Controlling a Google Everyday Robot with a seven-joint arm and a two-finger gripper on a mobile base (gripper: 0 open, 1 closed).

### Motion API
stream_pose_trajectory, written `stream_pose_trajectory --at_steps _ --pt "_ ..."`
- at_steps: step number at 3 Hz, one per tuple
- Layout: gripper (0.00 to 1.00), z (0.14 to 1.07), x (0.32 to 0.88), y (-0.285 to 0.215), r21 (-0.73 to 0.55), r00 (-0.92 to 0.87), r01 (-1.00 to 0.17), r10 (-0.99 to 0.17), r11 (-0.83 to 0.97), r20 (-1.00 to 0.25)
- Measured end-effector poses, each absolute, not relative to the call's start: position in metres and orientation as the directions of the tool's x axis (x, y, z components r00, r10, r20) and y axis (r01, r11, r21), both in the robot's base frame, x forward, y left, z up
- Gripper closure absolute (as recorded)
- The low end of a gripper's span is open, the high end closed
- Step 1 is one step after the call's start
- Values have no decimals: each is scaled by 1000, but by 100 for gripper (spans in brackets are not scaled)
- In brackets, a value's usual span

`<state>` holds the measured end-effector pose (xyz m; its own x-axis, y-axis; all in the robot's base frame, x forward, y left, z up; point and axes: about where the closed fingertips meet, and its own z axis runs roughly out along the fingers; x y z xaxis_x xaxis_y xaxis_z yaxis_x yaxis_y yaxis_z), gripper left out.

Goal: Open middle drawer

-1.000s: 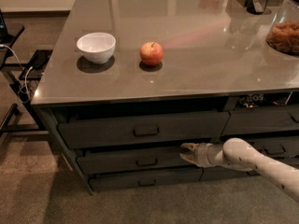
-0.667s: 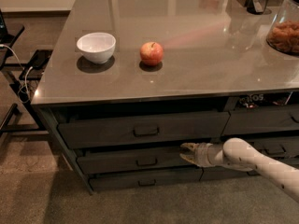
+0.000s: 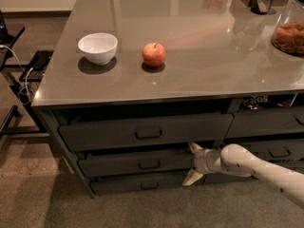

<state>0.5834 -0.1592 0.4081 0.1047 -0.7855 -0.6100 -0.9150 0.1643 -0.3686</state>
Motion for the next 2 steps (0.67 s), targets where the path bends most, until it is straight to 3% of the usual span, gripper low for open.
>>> stream_pose_trajectory --at_steps 2 --pt "0 402 601 -129 -362 134 -923 -769 133 -625"
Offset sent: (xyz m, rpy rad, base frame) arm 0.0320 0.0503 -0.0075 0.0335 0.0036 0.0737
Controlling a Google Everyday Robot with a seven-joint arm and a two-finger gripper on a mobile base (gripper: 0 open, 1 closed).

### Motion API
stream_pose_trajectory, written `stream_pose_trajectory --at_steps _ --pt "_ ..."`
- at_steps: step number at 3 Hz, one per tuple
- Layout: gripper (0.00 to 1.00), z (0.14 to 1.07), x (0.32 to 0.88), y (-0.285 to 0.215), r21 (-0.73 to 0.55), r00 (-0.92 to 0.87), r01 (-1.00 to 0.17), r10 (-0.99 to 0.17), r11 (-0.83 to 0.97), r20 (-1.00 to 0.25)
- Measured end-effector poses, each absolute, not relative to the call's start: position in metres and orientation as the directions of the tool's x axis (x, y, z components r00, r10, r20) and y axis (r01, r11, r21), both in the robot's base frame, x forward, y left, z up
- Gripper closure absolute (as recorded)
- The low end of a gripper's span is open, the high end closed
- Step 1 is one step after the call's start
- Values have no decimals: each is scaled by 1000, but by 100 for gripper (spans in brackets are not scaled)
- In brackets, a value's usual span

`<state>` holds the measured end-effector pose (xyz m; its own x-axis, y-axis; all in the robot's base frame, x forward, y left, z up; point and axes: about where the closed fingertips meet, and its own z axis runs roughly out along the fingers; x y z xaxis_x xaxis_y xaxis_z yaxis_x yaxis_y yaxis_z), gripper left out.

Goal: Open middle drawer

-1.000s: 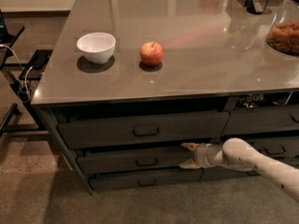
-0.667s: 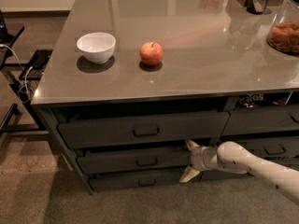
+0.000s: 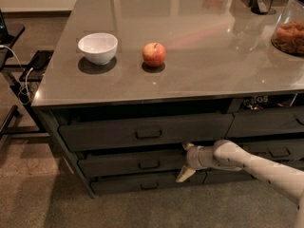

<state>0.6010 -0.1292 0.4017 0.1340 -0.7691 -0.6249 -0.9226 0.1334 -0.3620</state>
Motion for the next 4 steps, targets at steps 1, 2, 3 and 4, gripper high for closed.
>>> stream_pose_trajectory --at_steps 1,2,3,4 --pt "19 402 601 -129 -362 134 -923 -769 133 -625" --pt "42 402 601 -129 -362 134 -923 -769 133 -625" --pt "65 402 601 -129 -362 134 -923 -769 133 -625" --pt "89 402 601 -129 -362 134 -923 -769 133 -625"
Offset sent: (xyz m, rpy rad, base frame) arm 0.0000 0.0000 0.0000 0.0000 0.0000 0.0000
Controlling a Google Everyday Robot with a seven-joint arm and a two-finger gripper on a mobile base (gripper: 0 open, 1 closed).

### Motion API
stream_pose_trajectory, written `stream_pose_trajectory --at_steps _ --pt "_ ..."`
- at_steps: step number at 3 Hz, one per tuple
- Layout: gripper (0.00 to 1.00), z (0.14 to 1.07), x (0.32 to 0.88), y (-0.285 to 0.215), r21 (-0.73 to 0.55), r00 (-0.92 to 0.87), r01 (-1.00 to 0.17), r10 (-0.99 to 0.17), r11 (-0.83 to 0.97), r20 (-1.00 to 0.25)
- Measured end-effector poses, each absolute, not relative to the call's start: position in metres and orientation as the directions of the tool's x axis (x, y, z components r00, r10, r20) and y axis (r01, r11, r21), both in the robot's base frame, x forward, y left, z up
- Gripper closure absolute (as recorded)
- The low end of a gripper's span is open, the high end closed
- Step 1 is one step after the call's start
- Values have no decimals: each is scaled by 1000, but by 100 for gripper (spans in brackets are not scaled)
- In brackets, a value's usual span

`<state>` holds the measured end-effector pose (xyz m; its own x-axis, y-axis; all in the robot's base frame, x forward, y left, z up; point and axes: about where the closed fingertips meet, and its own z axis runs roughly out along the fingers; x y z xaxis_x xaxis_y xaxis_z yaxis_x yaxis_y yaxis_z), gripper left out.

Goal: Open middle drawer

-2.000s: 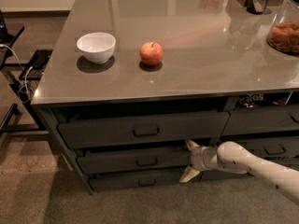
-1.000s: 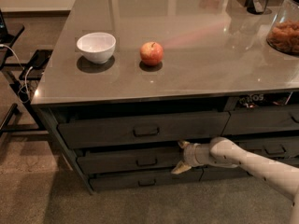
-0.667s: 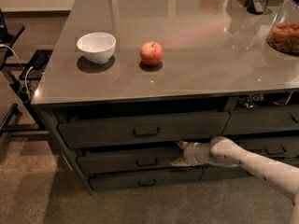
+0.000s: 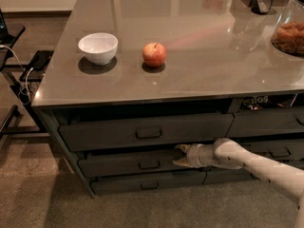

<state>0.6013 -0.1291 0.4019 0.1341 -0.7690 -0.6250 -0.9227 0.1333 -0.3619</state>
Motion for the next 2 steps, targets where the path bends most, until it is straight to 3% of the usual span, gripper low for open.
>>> stream_pose_trajectory --at_steps 1,2 --pt "100 408 607 -130 -362 134 -923 -769 133 -625" --pt "100 411 611 -130 -362 134 -923 -769 133 -625"
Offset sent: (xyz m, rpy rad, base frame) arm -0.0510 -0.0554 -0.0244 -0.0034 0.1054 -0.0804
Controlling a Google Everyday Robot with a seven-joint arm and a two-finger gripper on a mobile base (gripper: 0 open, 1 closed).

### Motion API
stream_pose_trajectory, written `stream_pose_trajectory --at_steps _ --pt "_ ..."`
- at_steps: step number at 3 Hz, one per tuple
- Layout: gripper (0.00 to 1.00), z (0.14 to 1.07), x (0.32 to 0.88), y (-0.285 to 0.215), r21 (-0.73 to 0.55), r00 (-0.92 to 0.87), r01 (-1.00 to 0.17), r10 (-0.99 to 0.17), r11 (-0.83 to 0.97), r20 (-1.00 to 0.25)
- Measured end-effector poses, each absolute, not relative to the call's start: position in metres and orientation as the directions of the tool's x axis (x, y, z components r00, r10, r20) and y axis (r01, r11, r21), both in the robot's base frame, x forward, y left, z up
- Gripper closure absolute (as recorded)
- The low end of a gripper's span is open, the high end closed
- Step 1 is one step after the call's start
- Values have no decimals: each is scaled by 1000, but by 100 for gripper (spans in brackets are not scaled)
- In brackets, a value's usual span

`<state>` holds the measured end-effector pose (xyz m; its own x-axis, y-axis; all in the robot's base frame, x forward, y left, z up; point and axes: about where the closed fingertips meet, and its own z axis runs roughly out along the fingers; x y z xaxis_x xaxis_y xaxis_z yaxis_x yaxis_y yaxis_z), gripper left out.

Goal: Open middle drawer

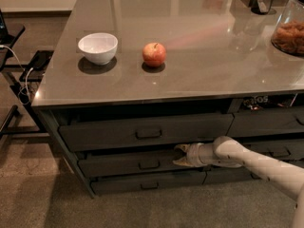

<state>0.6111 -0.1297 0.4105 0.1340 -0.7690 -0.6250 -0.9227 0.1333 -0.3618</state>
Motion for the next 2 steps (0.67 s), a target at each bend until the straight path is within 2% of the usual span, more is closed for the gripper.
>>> stream_pose_trajectory --at_steps 2 --pt "100 419 612 -132 -366 126 -918 -765 151 -632"
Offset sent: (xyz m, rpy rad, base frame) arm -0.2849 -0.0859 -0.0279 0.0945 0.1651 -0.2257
